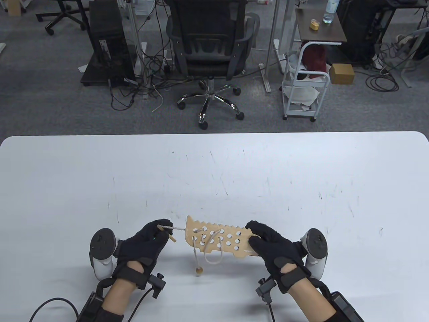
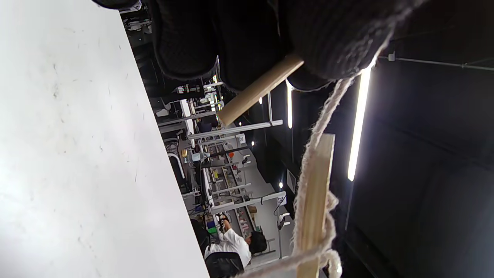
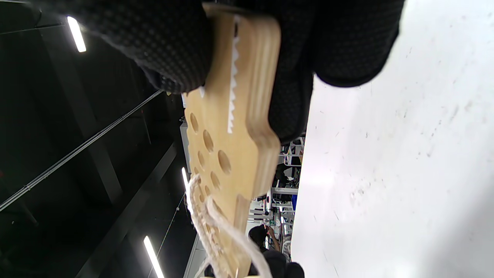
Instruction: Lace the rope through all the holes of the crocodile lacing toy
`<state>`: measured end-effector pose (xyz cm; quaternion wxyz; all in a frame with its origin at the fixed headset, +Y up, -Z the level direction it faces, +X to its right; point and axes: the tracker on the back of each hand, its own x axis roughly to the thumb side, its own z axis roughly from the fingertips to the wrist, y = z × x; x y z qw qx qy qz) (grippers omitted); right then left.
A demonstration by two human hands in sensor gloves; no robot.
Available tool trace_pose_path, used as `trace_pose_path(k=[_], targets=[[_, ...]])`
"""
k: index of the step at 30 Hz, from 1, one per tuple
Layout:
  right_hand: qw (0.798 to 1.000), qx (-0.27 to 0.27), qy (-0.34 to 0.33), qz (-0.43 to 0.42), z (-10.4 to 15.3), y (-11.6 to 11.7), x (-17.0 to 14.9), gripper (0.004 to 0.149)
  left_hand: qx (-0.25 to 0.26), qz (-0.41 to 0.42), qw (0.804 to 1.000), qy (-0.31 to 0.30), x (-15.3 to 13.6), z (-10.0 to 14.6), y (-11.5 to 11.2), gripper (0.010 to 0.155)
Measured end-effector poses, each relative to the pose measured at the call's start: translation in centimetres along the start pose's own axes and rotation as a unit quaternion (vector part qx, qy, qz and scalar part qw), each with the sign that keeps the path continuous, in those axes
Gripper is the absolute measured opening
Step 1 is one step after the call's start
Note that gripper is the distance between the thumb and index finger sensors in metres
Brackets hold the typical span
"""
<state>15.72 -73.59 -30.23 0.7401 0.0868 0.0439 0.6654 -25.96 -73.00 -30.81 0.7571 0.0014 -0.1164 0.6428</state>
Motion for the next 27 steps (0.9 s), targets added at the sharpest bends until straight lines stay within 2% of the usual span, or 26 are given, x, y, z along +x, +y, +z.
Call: trace_pose_path(k=[27], targets=[[0.997, -0.066, 0.024, 0.005, -1.2, -3.8, -0.9, 0.051, 0.105, 0.057, 0.993, -0.015, 0.3, 0.7, 5.4, 0.046]])
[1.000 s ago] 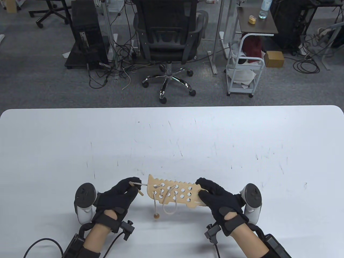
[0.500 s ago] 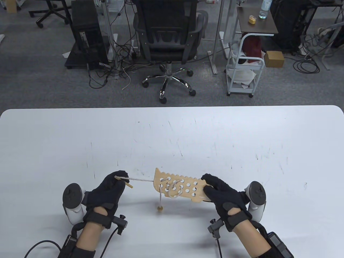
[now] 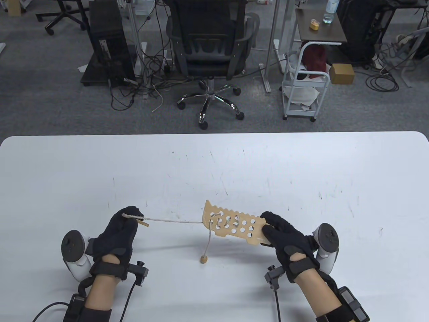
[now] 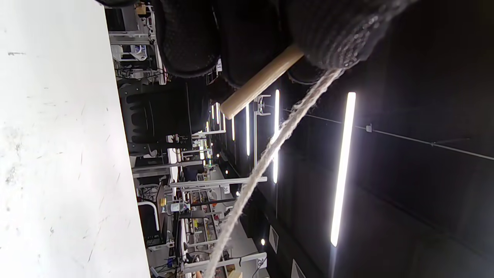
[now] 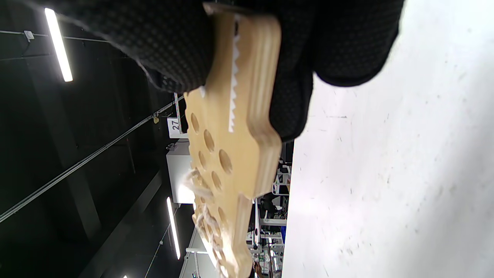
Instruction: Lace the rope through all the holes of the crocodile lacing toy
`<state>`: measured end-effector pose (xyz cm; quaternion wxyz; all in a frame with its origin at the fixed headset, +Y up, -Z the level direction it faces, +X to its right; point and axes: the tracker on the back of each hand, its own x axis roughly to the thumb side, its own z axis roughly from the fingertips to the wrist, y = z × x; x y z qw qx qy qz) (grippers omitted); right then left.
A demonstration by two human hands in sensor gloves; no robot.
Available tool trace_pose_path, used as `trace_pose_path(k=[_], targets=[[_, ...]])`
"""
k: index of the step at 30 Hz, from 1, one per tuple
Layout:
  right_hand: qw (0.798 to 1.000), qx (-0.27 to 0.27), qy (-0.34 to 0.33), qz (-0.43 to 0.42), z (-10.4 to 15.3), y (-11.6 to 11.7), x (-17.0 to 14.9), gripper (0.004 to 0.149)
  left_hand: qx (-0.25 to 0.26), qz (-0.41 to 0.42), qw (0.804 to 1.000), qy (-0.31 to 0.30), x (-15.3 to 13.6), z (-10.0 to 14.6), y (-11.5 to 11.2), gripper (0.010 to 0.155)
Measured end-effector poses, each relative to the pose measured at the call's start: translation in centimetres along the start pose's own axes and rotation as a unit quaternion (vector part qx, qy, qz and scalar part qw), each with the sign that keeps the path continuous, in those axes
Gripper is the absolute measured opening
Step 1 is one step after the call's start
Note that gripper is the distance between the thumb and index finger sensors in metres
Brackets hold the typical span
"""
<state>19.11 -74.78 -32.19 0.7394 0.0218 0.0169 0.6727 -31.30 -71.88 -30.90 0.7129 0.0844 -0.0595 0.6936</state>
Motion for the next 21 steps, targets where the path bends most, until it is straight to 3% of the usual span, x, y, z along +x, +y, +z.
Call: trace_pose_path(k=[9, 21], targets=[[1.000, -0.029, 0.005, -0.011, -0.6, -1.5, -0.3, 0.051, 0.067, 0.010, 0.998, 0.000, -0.6, -0.2, 2.4, 0.046], [0.999, -0.030, 0.000, -0.011, -0.6, -1.4, -0.4, 0.051, 0.048, 0.004, 0.999, 0.008, -0.7, -0.4, 1.7, 0.047]])
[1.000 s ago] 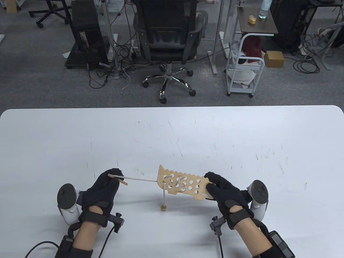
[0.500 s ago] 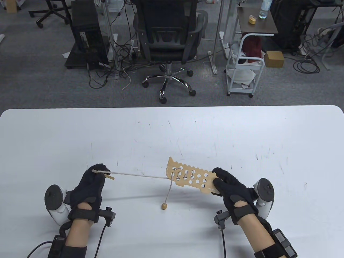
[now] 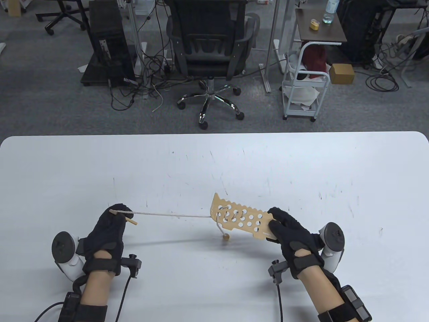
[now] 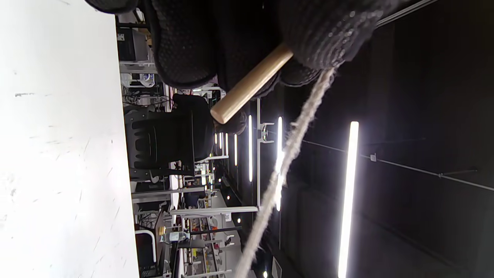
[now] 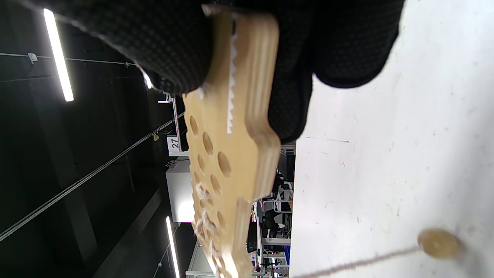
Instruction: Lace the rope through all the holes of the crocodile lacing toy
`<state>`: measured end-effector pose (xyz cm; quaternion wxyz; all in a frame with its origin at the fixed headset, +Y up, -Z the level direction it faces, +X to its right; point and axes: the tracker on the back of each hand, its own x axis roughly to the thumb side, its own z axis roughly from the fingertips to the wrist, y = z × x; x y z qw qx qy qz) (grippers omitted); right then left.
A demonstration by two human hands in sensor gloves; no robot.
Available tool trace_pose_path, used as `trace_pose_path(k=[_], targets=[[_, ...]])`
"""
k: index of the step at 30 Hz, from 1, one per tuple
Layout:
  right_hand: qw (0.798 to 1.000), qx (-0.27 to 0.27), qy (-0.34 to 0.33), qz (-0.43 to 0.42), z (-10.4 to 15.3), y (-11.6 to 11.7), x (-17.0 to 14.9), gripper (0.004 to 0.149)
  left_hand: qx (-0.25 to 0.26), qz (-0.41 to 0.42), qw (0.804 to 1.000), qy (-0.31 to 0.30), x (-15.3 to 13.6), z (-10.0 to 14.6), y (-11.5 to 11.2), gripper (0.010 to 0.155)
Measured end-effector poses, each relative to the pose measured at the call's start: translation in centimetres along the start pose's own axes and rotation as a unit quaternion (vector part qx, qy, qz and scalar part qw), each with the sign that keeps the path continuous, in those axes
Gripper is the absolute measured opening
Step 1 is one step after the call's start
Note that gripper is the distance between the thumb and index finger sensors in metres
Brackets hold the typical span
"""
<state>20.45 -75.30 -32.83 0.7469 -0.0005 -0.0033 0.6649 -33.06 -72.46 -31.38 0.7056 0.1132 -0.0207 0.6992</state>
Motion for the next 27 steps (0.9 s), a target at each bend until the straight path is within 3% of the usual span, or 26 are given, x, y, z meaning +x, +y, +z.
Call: trace_pose_path(k=[8, 18, 27], targets=[[1.000, 0.022, -0.008, -0.004, 0.6, 0.9, 0.3, 0.051, -0.028, -0.048, 0.998, -0.005, 0.2, 0.2, -1.4, 0.064], [0.998, 0.065, -0.016, -0.007, 1.5, 2.7, 0.6, 0.051, -0.055, -0.116, 0.991, -0.028, 0.5, 0.5, -3.1, 0.044], [0.995, 0.101, -0.021, -0.004, 2.2, 4.2, 0.6, 0.051, -0.126, -0.104, 0.986, -0.016, -0.1, 0.8, -5.4, 0.042]])
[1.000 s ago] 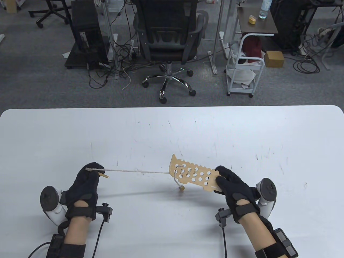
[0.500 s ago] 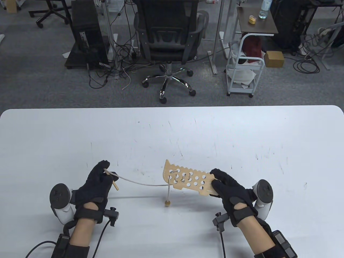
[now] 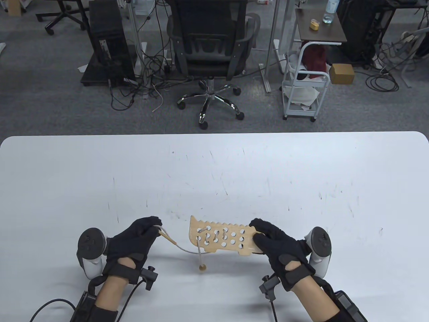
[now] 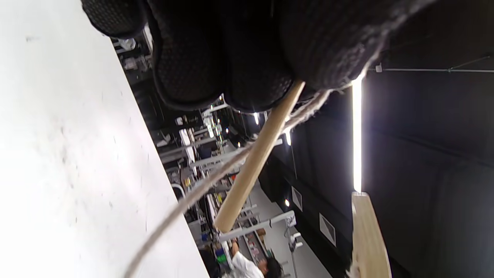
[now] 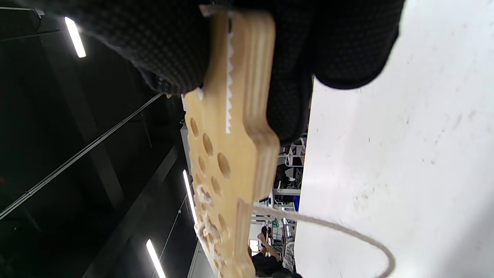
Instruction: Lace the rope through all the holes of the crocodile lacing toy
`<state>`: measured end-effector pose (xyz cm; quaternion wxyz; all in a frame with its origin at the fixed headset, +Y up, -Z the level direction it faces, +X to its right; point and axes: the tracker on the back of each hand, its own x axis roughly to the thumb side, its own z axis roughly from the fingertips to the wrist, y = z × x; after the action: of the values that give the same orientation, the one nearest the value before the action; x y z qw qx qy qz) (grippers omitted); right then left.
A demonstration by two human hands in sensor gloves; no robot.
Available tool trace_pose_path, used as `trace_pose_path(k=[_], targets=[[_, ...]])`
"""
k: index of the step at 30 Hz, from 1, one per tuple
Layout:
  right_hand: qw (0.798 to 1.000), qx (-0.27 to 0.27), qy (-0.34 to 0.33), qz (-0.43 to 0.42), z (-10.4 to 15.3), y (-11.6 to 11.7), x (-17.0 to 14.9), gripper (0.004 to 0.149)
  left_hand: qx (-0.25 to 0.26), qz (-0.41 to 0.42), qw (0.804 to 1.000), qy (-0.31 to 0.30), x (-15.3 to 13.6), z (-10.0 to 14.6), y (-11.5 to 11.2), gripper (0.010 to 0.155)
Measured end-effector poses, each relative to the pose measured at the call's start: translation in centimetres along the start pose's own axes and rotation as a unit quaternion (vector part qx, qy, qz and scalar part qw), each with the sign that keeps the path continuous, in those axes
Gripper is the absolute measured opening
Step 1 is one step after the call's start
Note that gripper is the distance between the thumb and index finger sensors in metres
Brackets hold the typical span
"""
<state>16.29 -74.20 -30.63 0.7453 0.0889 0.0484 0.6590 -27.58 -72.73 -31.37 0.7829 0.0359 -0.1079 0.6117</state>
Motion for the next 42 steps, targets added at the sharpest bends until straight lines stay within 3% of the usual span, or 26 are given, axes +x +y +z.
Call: trace_pose_path(k=[11, 19, 29, 39, 42], targets=[[1.000, 0.027, -0.004, 0.002, 0.5, 1.5, 0.1, 0.051, -0.118, 0.010, 0.993, 0.009, -0.3, -0.3, -3.7, 0.042], [0.999, 0.041, -0.017, -0.010, 0.7, 2.2, 0.3, 0.051, -0.181, 0.082, 0.979, 0.036, -0.7, -0.2, -5.7, 0.042], [0.998, 0.053, -0.036, -0.014, 1.1, 2.9, 0.6, 0.051, -0.216, 0.117, 0.968, 0.050, -0.6, 0.3, -7.2, 0.043], [0.993, 0.066, -0.083, 0.048, 0.9, 3.3, 1.0, 0.051, -0.186, 0.027, 0.982, 0.024, 0.2, 0.4, -7.4, 0.040], [0.992, 0.068, -0.087, 0.059, 0.9, 3.7, 0.9, 0.050, -0.208, 0.037, 0.977, 0.015, 0.6, 0.6, -8.2, 0.040]])
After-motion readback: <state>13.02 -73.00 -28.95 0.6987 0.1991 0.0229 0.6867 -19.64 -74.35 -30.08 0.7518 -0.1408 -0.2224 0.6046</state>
